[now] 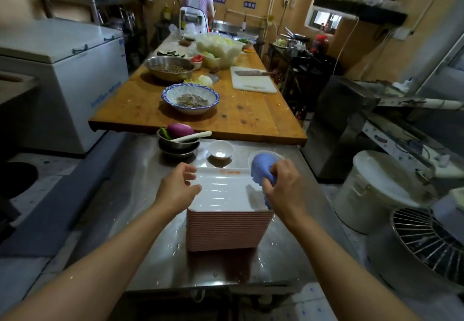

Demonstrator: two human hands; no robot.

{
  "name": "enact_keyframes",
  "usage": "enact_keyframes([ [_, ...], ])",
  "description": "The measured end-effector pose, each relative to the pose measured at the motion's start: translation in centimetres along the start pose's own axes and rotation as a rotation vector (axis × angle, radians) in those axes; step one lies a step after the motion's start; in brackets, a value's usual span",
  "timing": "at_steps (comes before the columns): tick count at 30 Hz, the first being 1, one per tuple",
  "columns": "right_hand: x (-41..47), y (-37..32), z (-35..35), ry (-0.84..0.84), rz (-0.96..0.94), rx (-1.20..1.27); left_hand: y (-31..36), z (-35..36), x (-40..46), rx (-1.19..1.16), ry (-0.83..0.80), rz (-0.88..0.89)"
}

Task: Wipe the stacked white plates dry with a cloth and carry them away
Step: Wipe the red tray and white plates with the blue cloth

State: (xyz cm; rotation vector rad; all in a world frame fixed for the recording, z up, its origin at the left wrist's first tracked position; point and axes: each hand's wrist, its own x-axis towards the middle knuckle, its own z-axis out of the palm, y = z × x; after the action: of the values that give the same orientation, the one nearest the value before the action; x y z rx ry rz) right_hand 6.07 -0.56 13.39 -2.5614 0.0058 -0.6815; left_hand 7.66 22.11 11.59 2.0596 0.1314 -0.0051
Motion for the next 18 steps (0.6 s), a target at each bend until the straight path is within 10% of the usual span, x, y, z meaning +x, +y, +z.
enact_keyframes([
  [5,-1.5,1.5,2.5,-0.362,-0.173,-0.308,-1.7,0.5,-0.2,0.062,0.007,-0.131],
  [18,-4.1,1.0,2.9,-0.538,-0.246,-0.038,-2.6,1.1,-0.7,-0.195,-0.070,-0.297],
])
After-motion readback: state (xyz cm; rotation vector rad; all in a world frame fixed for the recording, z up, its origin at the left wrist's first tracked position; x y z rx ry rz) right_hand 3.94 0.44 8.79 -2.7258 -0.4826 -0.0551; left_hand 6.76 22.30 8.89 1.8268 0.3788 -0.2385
